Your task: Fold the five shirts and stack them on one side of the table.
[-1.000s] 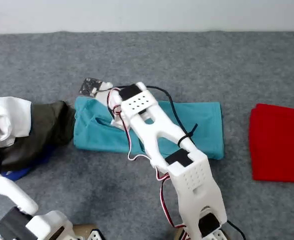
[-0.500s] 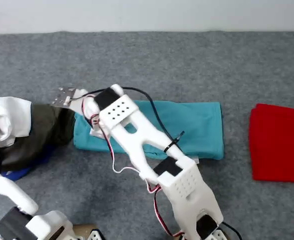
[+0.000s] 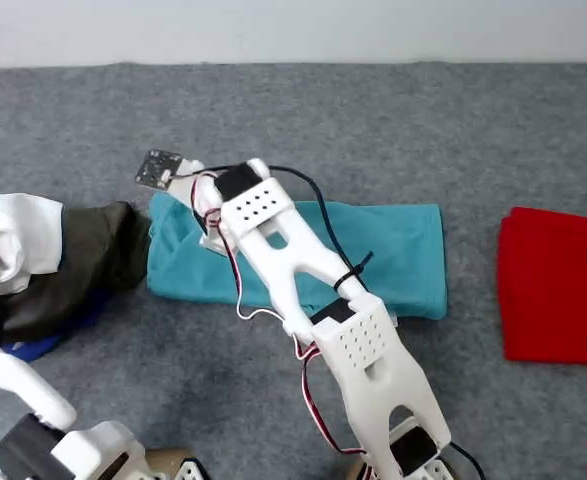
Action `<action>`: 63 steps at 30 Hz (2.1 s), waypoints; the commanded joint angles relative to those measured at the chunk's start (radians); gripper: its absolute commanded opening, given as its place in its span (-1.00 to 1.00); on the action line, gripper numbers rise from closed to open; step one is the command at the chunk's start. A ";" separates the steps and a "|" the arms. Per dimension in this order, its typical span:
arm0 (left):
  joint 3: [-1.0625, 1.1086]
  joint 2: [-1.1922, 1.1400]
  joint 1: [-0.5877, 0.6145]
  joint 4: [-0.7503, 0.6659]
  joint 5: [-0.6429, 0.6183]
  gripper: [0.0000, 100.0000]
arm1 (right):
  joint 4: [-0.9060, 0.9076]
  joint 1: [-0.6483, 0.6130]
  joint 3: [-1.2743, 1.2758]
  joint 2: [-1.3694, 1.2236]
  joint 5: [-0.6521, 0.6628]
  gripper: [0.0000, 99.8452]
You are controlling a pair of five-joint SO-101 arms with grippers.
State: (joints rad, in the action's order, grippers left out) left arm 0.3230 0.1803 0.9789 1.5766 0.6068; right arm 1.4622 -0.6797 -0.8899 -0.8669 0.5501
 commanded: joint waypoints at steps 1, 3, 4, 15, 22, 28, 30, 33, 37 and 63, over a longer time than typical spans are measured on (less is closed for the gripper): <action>-0.004 0.043 -0.003 0.005 0.005 -0.96 | 0.153 -0.001 -0.141 0.030 -0.014 -0.98; -0.004 0.043 -0.003 0.005 0.005 -0.96 | 0.248 0.002 -0.193 0.027 -0.052 -0.98; -0.005 0.043 -0.003 0.005 0.005 -0.96 | 0.295 0.005 -0.215 0.027 -0.077 -0.98; -0.013 0.270 -0.015 0.077 0.005 -0.97 | 0.334 0.096 0.170 0.278 -0.253 -0.98; -0.018 0.367 -0.018 0.100 0.003 -0.96 | 0.331 0.222 0.379 0.526 -0.341 -0.98; -0.019 0.373 -0.018 0.120 0.003 -0.96 | 0.303 0.400 0.506 0.650 -0.397 -0.98; -0.019 0.373 -0.018 0.118 0.003 -0.96 | 0.271 0.466 0.563 0.680 -0.400 -0.97; -0.021 0.373 -0.018 0.112 0.006 -0.96 | 0.226 0.545 0.677 0.727 -0.434 -0.86; -0.021 0.371 -0.018 0.114 0.008 -0.96 | 0.114 0.631 0.867 0.802 -0.451 -0.68; -0.021 0.373 -0.017 0.120 0.008 -0.96 | -0.384 0.736 1.062 0.513 -0.477 -0.88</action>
State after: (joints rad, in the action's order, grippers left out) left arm 0.3230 0.5224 0.9682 1.6886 0.6130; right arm 1.0510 0.0736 0.2087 -0.3437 0.0821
